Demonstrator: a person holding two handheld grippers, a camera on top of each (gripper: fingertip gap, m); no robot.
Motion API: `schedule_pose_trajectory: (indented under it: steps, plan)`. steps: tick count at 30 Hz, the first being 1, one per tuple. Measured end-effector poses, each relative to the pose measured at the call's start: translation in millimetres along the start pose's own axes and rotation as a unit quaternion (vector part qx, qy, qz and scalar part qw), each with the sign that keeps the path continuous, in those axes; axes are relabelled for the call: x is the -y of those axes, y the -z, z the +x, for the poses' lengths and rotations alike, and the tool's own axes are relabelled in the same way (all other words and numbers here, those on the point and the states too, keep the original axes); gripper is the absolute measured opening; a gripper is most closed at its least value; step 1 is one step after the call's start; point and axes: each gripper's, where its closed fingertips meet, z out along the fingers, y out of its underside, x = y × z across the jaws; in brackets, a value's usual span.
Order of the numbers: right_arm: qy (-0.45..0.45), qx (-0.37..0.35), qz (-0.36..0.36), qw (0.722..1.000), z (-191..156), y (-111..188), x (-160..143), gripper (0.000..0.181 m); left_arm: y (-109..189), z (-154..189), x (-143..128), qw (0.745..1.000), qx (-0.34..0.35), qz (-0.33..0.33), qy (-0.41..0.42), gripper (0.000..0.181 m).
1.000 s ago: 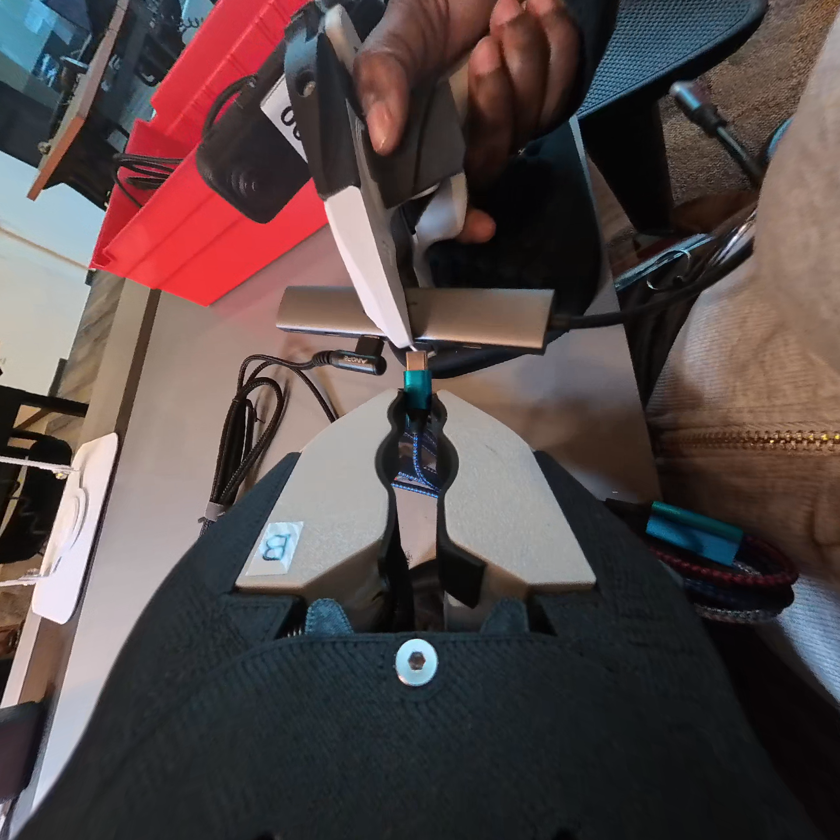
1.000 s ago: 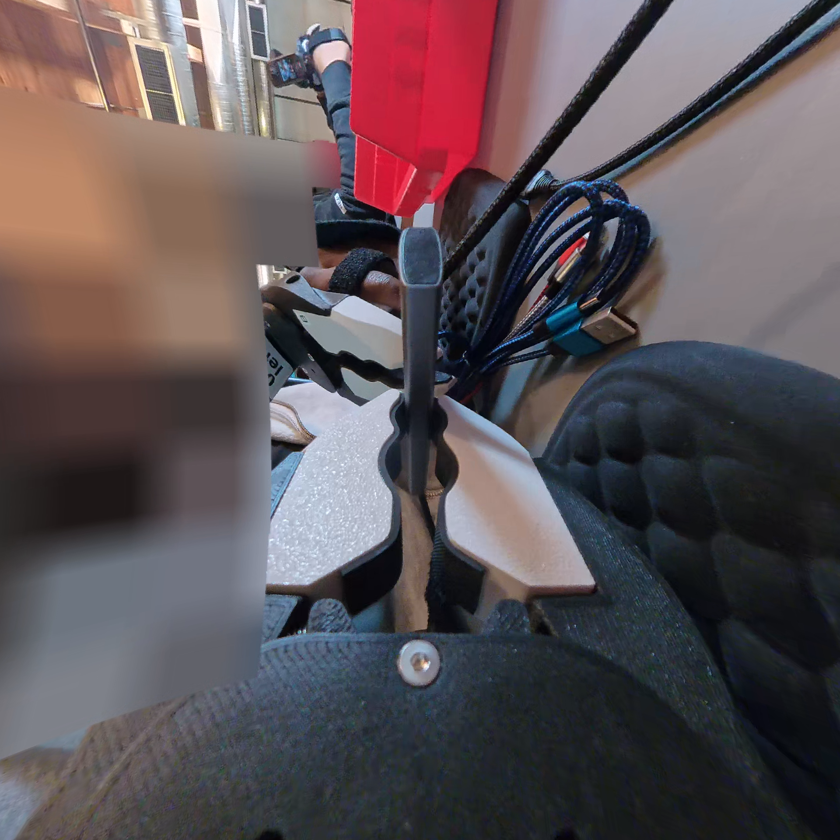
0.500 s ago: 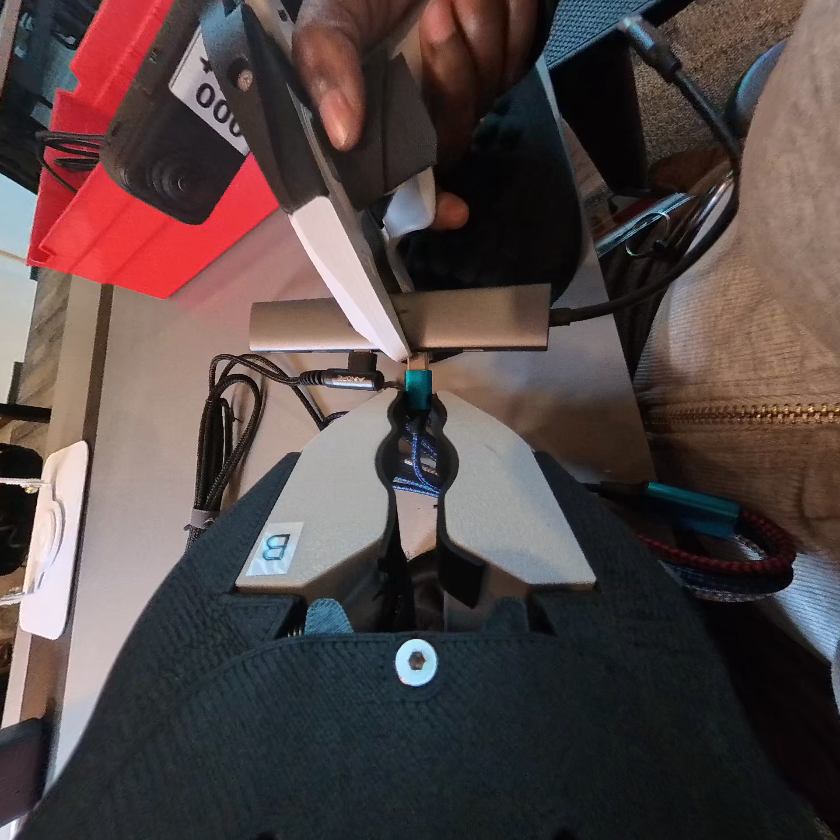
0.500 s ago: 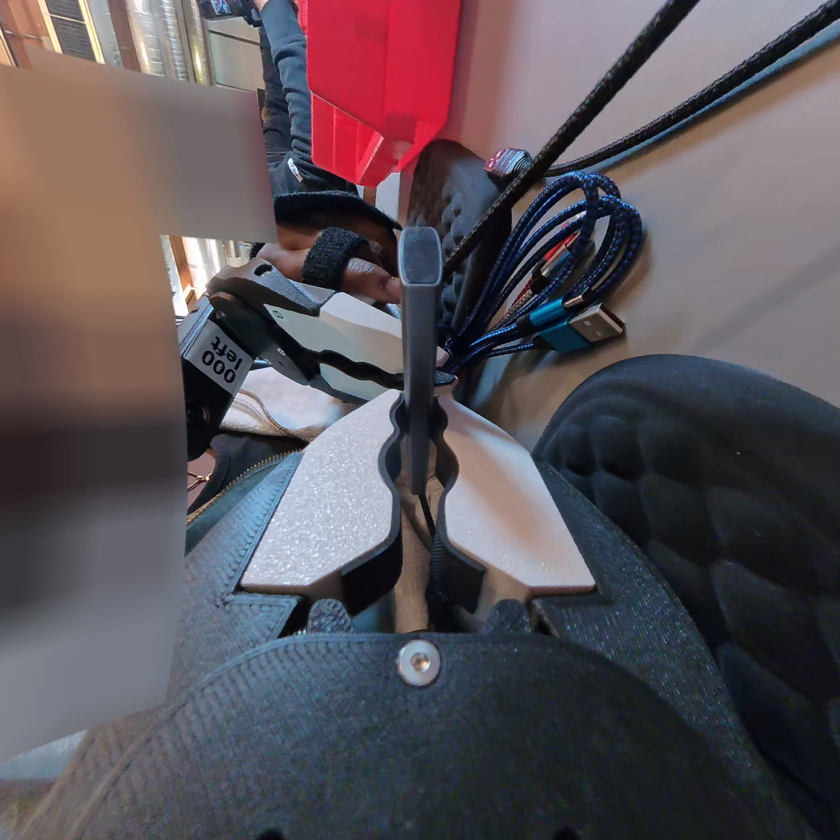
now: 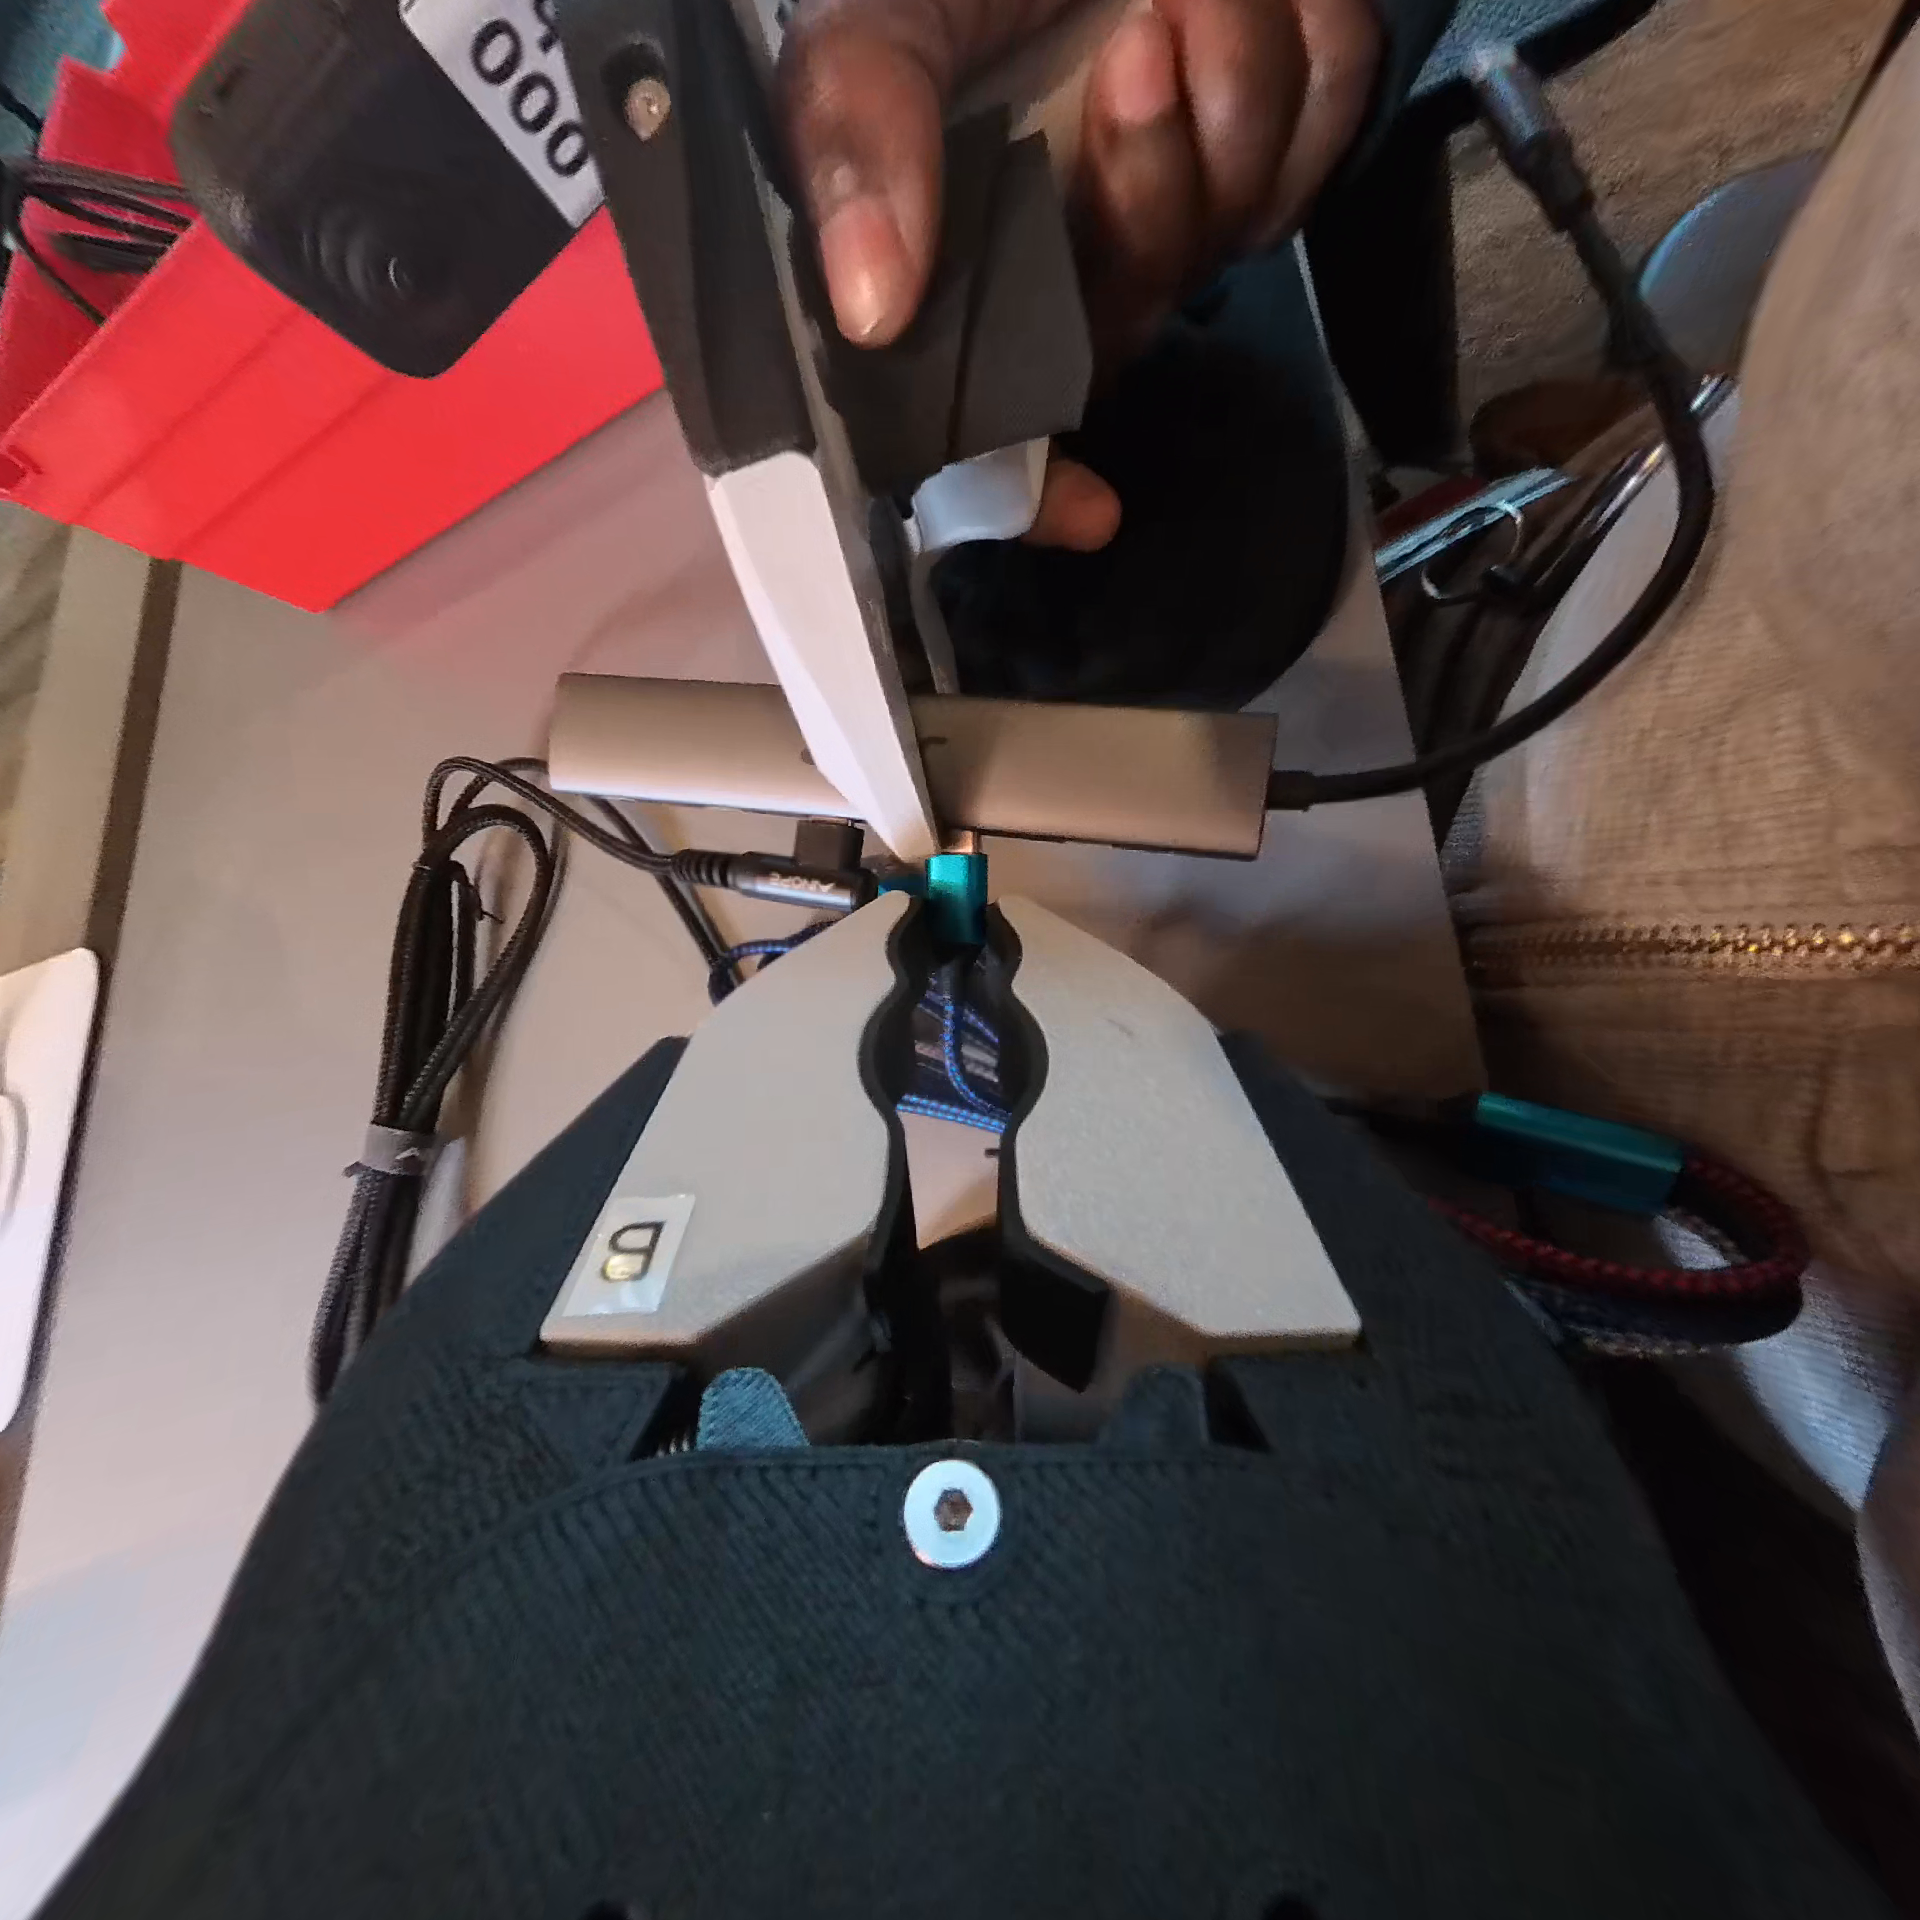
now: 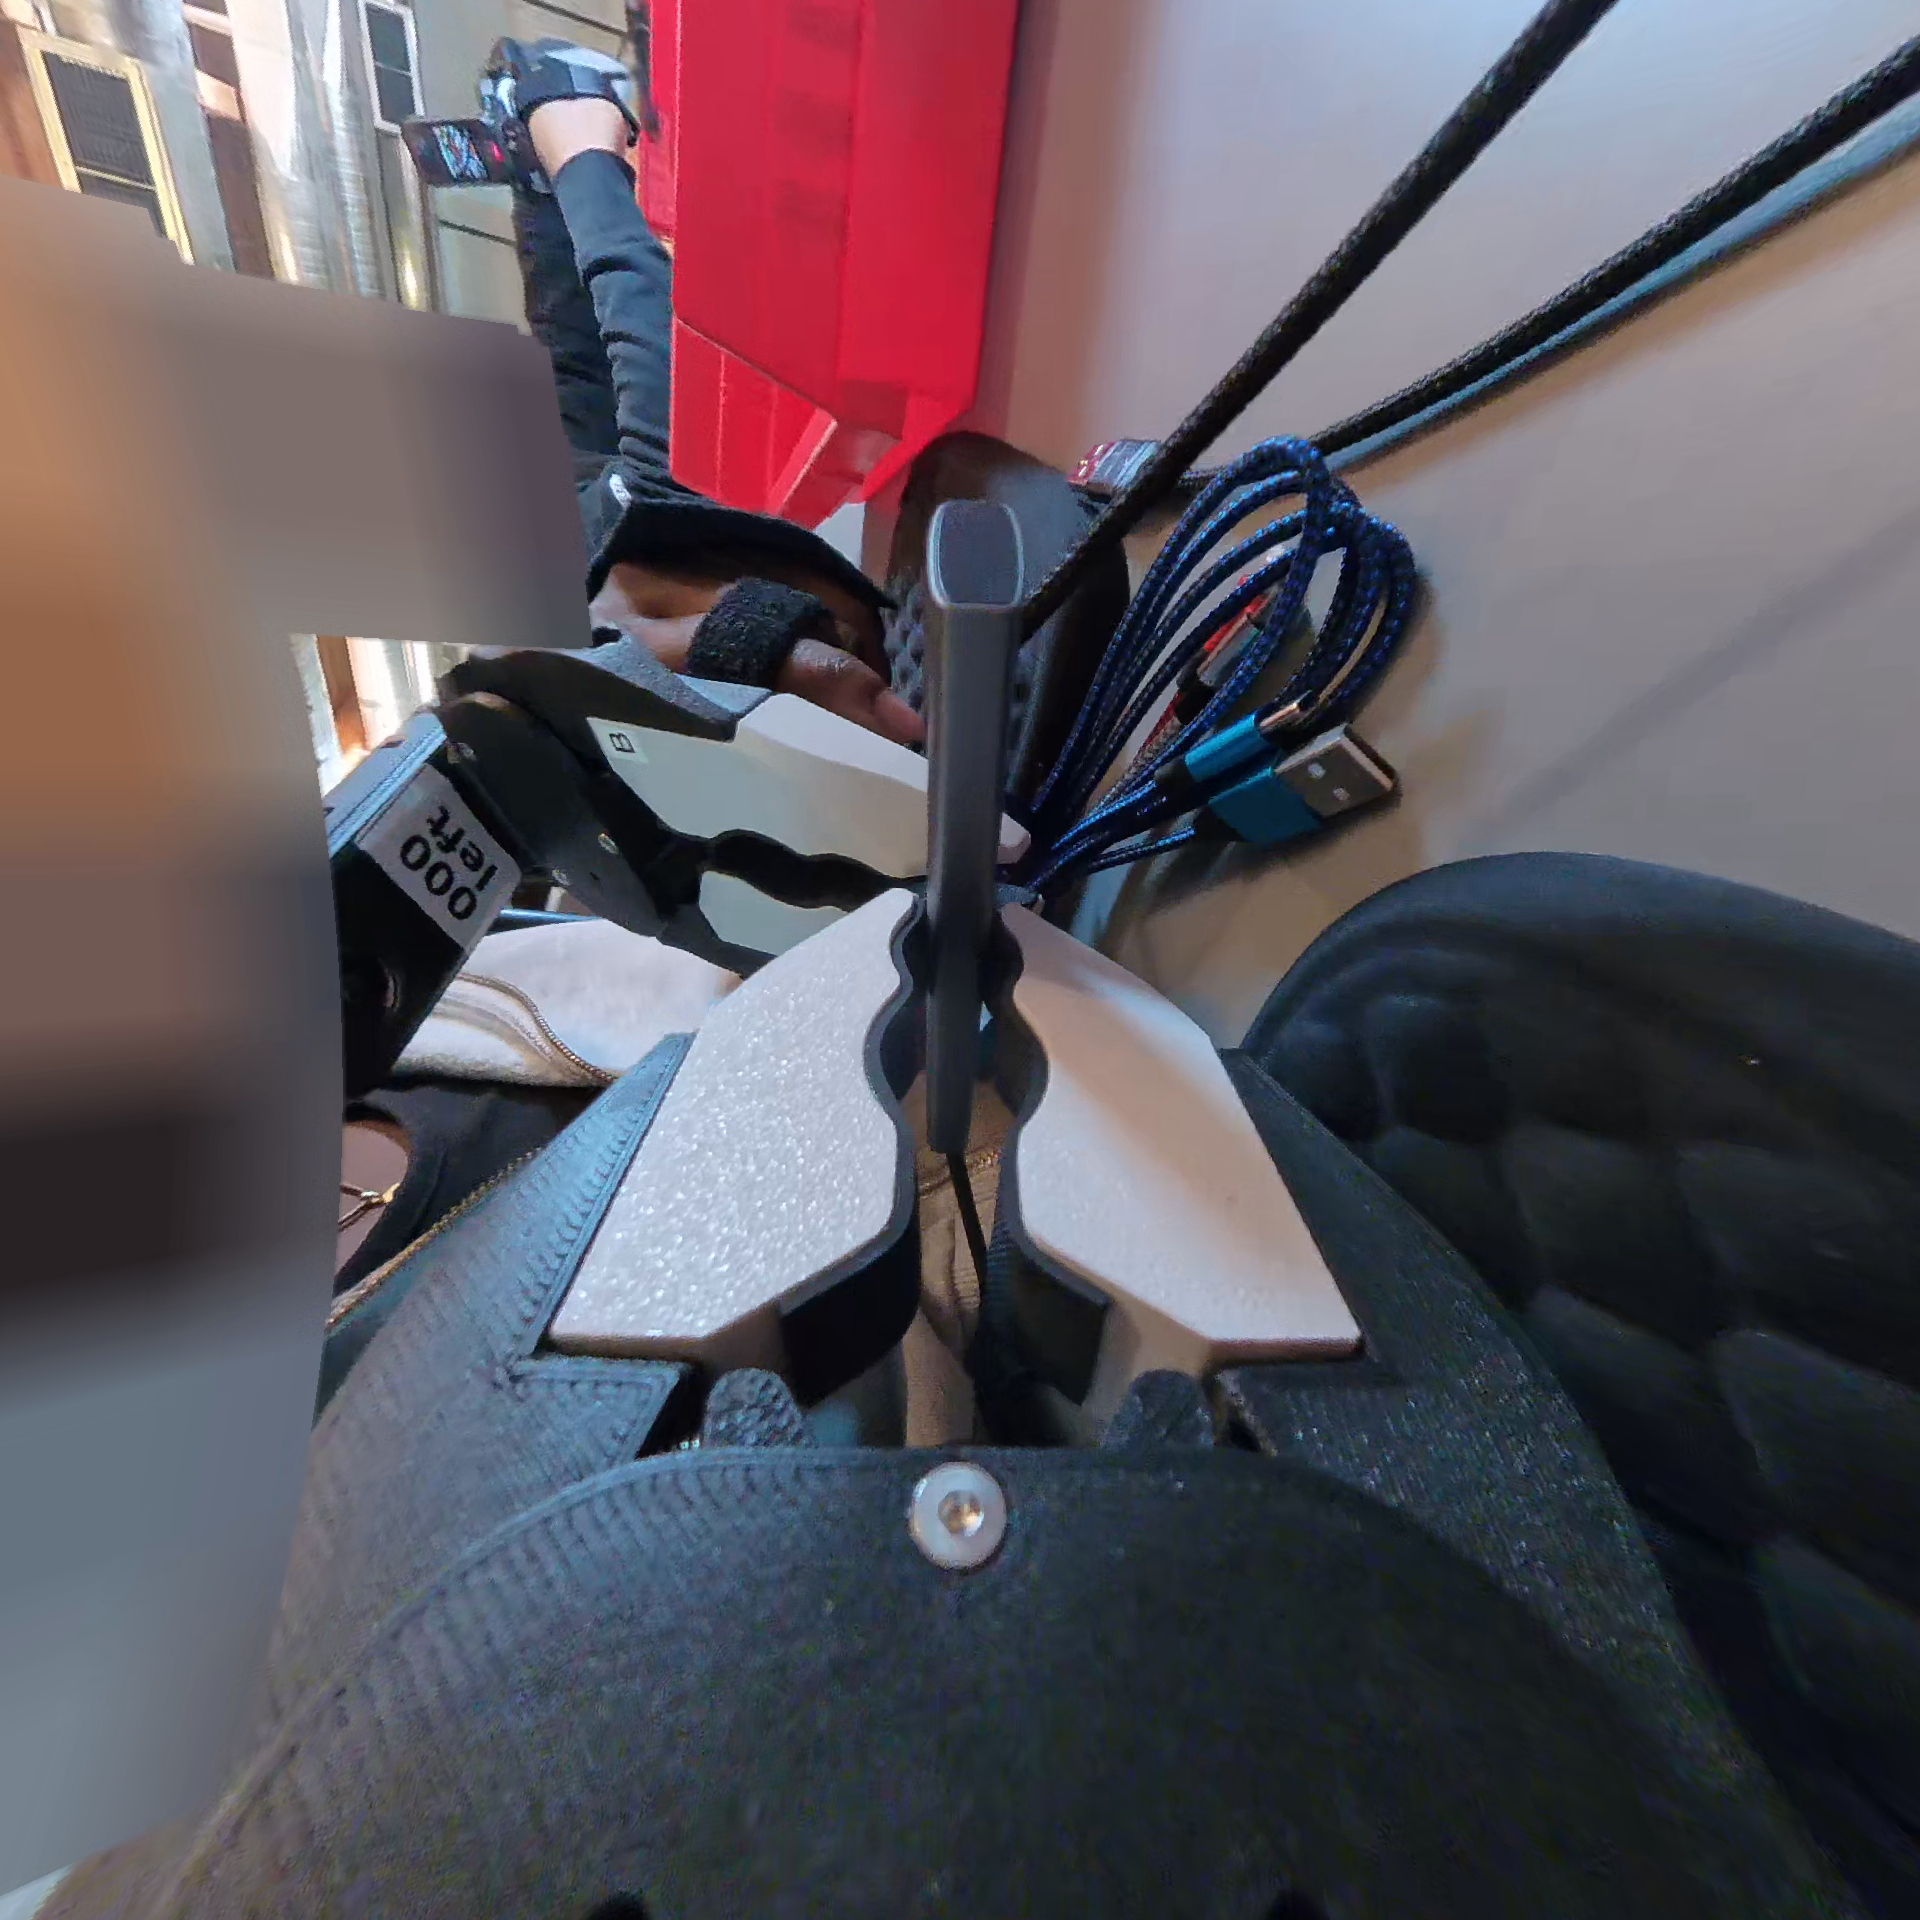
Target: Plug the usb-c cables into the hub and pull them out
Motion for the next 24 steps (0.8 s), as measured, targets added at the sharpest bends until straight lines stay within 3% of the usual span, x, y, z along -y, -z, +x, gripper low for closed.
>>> schedule_pose_trajectory:
  steps: [1,6,12,16,20,24]
  plan:
    - [0.005,-0.007,-0.002,1.0,0.3,-0.4,-0.3,0.01,0.1,-0.1,-0.4,1.0,0.008,-0.007,-0.012,0.01]
    - [0.015,-0.049,-0.054,0.997,4.0,-2.4,-10.8,0.01,-1.3,7.4,-3.0,0.998,-0.009,-0.04,-0.052,0.01]
    - [0.005,-0.042,-0.115,0.992,-3.2,-5.4,-15.9,0.01,5.1,6.1,-2.3,0.988,-0.032,-0.044,-0.144,0.011]
    - [-0.003,-0.024,-0.108,0.994,-1.0,-14.9,-18.5,0.01,7.5,9.8,-11.7,0.979,-0.055,-0.073,-0.184,0.01]
    - [0.027,-0.019,-0.09,0.995,-3.0,-20.8,-22.2,0.01,12.5,15.0,-12.5,0.972,-0.061,-0.069,-0.215,0.01]
    - [0.042,-0.009,-0.116,0.992,-3.2,-26.3,-37.1,0.009,14.9,28.2,-10.4,0.959,-0.099,-0.049,-0.261,0.009]
